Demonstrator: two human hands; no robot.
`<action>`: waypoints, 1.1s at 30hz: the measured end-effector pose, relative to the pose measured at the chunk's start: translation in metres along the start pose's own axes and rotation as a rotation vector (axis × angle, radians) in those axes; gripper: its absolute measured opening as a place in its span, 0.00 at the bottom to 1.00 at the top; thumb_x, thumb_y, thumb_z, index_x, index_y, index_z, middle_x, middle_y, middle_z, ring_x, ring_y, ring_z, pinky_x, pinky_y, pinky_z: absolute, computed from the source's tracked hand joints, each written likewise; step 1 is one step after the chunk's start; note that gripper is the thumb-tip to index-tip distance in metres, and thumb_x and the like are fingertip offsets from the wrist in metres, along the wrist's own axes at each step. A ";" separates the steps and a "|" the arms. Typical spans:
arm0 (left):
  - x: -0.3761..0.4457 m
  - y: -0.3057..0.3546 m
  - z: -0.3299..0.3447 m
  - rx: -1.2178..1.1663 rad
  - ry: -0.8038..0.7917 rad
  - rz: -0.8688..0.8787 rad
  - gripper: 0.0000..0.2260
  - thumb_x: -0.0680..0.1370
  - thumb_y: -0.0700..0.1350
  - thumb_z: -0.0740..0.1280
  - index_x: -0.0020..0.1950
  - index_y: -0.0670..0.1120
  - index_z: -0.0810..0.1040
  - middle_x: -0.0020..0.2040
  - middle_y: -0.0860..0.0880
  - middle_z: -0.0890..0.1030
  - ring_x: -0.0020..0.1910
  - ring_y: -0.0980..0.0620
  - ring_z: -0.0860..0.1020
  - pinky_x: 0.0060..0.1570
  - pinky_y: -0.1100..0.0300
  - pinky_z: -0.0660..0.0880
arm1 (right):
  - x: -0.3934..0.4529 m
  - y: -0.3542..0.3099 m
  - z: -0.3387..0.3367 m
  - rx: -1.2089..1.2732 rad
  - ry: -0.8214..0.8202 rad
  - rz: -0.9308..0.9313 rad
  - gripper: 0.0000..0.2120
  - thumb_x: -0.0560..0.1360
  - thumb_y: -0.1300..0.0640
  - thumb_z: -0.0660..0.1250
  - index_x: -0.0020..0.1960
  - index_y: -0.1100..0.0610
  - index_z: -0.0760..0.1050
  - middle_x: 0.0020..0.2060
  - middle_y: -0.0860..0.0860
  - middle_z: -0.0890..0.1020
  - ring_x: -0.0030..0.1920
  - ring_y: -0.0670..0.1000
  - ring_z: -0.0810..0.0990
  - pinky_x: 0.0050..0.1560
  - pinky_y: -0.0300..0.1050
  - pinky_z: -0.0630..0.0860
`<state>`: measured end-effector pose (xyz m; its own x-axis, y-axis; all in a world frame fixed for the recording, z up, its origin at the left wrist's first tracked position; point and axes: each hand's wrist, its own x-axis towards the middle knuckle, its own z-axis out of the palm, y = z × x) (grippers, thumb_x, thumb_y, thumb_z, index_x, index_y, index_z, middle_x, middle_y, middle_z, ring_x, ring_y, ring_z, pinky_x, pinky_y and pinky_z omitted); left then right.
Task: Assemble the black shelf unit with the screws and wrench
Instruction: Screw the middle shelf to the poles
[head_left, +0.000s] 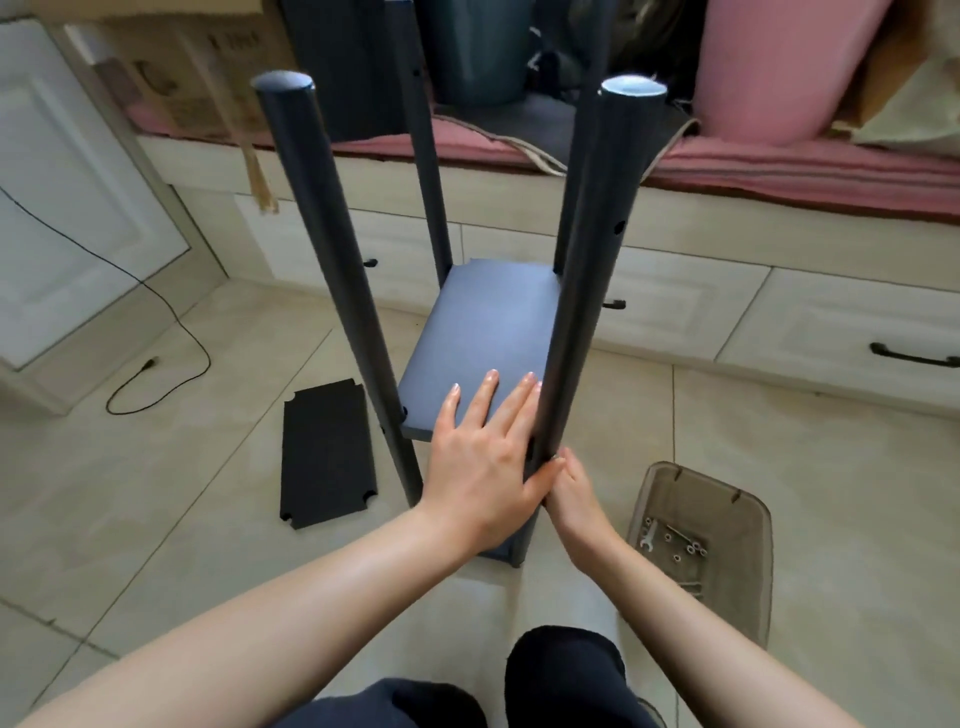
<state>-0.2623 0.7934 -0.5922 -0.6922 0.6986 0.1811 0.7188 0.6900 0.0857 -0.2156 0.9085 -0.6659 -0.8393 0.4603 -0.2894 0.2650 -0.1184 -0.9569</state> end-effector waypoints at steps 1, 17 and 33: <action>0.000 -0.002 0.000 -0.009 0.006 -0.003 0.33 0.80 0.65 0.46 0.82 0.51 0.59 0.81 0.54 0.60 0.81 0.45 0.54 0.77 0.40 0.51 | 0.001 -0.002 0.004 0.023 0.009 -0.006 0.13 0.85 0.56 0.53 0.61 0.58 0.74 0.57 0.58 0.80 0.60 0.55 0.78 0.65 0.56 0.73; -0.078 -0.110 -0.011 -0.799 0.224 -0.456 0.35 0.75 0.68 0.54 0.80 0.60 0.52 0.80 0.61 0.58 0.78 0.65 0.48 0.79 0.44 0.48 | -0.014 -0.039 0.104 -0.275 -0.177 -0.398 0.07 0.84 0.51 0.52 0.49 0.51 0.65 0.31 0.53 0.78 0.30 0.48 0.79 0.31 0.42 0.77; -0.195 -0.166 0.058 -1.277 0.169 -0.714 0.33 0.75 0.68 0.60 0.77 0.69 0.50 0.79 0.69 0.54 0.76 0.71 0.51 0.71 0.73 0.52 | -0.034 0.008 0.182 -0.638 -0.394 -0.238 0.06 0.84 0.46 0.50 0.49 0.45 0.61 0.38 0.52 0.80 0.38 0.50 0.82 0.43 0.50 0.82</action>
<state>-0.2504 0.5534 -0.6985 -0.9657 0.1979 -0.1680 -0.1334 0.1769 0.9752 -0.2717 0.7317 -0.6681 -0.9826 0.0495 -0.1792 0.1781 0.5273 -0.8308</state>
